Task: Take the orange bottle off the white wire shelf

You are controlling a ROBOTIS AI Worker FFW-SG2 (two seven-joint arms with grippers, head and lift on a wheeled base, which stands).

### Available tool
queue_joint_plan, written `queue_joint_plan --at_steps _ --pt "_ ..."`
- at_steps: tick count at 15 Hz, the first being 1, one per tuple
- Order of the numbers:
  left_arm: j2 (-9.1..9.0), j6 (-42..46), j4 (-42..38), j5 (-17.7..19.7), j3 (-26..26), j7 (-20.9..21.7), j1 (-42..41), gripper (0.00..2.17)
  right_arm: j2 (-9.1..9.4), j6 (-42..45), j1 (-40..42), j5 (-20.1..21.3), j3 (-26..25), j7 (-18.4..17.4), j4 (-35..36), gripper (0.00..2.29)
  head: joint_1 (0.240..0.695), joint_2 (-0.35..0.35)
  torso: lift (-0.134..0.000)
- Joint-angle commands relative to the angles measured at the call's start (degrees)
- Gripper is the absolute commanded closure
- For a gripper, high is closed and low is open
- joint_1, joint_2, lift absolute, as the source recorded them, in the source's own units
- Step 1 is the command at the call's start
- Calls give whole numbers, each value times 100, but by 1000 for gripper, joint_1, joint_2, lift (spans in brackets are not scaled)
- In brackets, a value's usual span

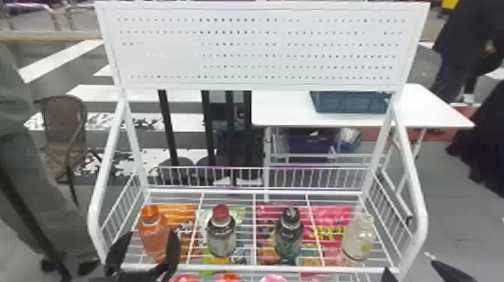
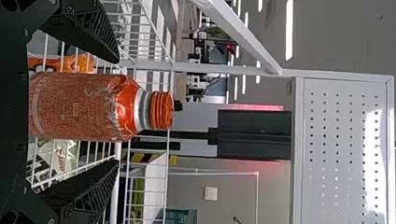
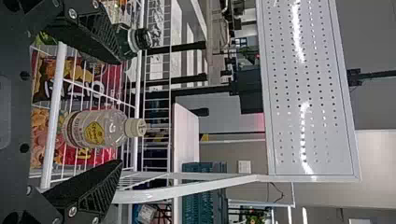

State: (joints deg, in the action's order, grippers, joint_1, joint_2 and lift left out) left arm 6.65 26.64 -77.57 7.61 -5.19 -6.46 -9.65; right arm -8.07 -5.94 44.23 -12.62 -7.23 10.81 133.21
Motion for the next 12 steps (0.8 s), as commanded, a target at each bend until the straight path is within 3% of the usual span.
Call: queue_joint_plan --at_steps 1,5,12 --pt "-23 -58 146 -5 0 57 165 144 -2 0 6 -4 -15 0 -6 147 499 0 0" --pt "-32 -94 673 -5 -17 119 534 144 -2 35 15 -4 -41 0 -14 147 499 0 0" --pt "-32 -164 691 -14 0 145 587 208 -37 35 50 -4 -59 0 -14 147 499 0 0"
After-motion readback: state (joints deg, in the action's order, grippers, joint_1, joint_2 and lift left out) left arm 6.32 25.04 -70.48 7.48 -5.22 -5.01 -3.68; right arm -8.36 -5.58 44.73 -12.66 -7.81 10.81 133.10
